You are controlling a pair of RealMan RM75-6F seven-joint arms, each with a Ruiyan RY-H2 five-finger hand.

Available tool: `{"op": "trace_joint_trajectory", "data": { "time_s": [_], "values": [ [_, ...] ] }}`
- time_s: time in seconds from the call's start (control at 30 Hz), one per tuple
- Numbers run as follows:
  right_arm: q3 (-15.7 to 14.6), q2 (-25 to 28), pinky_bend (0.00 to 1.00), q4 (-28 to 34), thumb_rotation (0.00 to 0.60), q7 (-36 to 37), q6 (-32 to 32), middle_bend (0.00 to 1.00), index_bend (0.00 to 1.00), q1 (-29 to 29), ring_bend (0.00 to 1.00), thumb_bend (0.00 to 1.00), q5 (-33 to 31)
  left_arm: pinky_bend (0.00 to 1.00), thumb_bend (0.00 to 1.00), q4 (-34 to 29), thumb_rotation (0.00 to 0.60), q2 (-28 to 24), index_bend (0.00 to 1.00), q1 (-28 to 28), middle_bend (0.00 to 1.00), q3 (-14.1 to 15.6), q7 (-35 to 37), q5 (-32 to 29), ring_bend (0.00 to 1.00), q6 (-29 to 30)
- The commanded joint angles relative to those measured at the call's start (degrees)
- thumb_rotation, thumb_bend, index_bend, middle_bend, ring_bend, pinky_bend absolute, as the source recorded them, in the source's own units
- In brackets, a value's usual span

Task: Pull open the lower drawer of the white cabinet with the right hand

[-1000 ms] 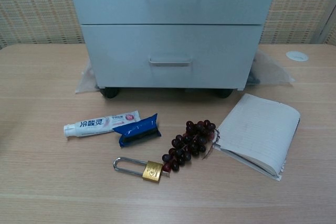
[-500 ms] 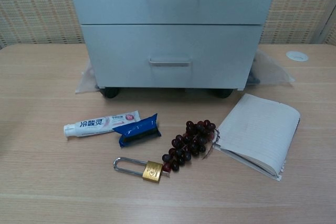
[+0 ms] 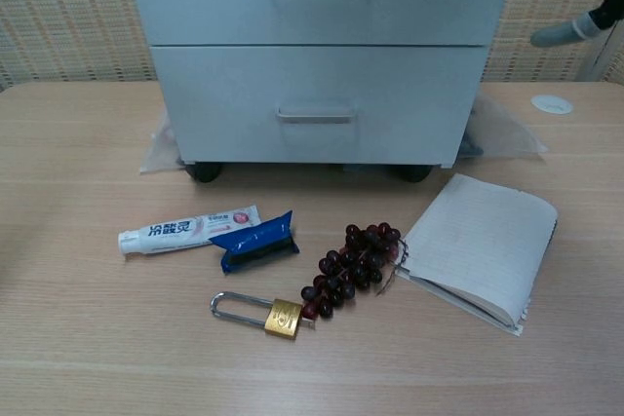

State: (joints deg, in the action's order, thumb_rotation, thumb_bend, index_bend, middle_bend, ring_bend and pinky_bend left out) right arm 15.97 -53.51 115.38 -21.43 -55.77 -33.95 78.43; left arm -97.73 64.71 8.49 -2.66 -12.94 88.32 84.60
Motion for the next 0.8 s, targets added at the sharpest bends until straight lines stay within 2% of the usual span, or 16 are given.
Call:
{"op": "trace_joint_trajectory", "data": {
  "time_s": [0.03,0.4,0.8],
  "values": [
    [1.36,-1.69,0.81,0.48,0.600,-1.97,0.66,0.88,0.23,-2.44,0.90,0.21,-1.95,0.13,0.33,0.01,0.600,-0.05,0.06,0.00,0.01,-0.05,0.08,0.04,0.05,0.08],
    [1.85,-6.29,0.84,0.19,0.600,-9.25,0.69,0.90,0.17,-8.22,0.92,0.21,-7.16,0.13,0.33,0.30,0.600,0.02,0.06,-0.16,0.01,0.08,0.38,-0.12,0.05,0.17],
    [1.46,-9.34,0.84,-1.09,0.600,-13.91,0.38,0.90,0.17,-12.79,0.92,0.21,-12.12,0.13,0.33,1.06,0.600,0.33,0.06,-0.21,0.01,0.15,1.12,-0.21,0.05,0.15]
  ]
}}
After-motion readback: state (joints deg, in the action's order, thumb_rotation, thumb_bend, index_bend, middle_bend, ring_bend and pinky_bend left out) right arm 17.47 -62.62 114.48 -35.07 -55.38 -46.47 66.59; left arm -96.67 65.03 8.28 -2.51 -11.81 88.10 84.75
